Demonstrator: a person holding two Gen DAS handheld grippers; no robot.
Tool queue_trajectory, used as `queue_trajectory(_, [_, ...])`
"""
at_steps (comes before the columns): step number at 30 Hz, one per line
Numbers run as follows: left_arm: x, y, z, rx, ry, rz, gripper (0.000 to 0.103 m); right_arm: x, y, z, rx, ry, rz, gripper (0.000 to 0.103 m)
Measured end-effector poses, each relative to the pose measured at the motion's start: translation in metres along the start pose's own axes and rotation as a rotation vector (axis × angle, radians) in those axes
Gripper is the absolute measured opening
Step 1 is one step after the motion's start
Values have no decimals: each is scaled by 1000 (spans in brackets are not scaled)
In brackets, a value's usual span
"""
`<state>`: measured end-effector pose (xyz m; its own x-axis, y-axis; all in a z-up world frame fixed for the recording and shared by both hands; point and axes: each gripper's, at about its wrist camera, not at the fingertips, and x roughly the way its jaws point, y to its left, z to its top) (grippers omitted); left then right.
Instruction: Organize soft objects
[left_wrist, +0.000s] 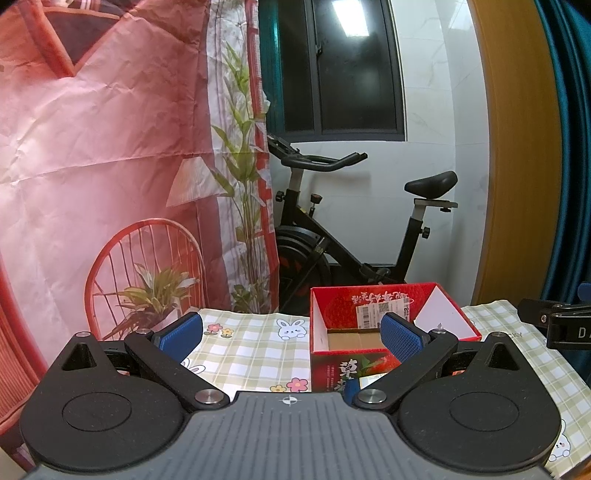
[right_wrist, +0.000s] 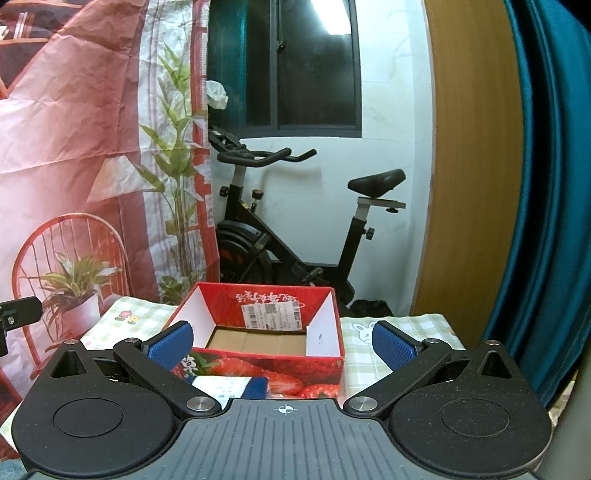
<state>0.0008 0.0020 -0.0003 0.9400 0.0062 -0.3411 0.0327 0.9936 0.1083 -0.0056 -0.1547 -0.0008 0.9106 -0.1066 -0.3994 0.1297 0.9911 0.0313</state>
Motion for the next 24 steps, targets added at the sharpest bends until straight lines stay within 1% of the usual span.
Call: queue_trajectory(24, [0,-1,-2,-1,4,-2,103,-2,-1,0,3,1,7,103])
